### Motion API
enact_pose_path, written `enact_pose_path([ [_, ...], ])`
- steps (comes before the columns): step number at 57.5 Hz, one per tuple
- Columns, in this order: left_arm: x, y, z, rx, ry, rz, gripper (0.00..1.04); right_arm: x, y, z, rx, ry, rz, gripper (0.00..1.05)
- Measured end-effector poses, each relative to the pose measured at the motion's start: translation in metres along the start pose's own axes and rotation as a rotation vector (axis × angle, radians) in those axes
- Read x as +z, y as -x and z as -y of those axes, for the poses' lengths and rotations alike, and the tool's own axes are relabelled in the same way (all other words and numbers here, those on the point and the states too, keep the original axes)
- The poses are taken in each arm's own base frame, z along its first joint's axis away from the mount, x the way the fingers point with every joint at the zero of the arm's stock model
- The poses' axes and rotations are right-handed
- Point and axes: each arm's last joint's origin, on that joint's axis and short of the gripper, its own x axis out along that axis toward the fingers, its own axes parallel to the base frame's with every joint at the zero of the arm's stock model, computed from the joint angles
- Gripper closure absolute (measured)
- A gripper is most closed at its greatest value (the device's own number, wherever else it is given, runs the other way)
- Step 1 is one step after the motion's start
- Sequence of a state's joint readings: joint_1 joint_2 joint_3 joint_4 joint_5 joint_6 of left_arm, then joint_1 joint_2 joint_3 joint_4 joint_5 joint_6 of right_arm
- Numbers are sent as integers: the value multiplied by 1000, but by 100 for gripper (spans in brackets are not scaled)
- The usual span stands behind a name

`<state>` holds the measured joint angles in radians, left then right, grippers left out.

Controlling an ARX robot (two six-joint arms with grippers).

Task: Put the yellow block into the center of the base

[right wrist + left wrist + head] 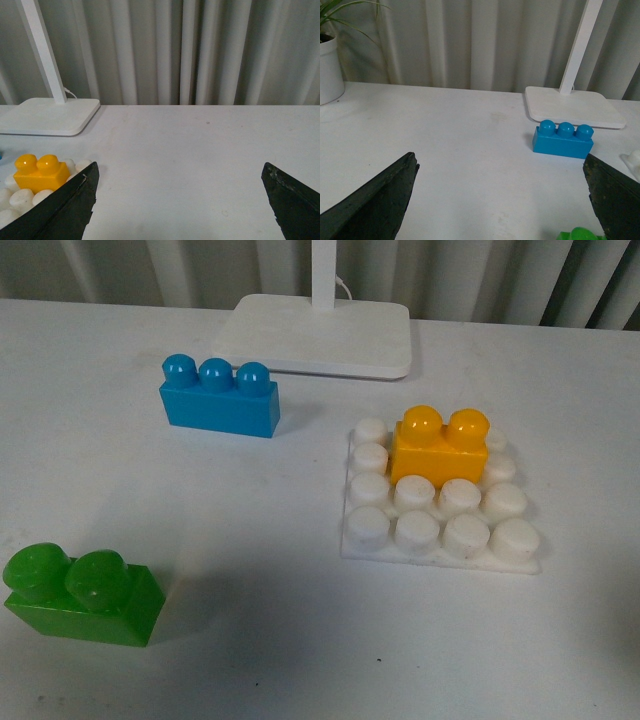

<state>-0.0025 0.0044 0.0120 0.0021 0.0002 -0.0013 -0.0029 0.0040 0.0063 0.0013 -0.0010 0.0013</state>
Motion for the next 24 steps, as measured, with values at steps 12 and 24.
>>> enact_pose_path([
  [12, 0, 0, 0, 0, 0, 0, 6, 0, 0, 0, 0, 0, 0, 9],
  [24, 0, 0, 0, 0, 0, 0, 6, 0, 0, 0, 0, 0, 0, 9],
])
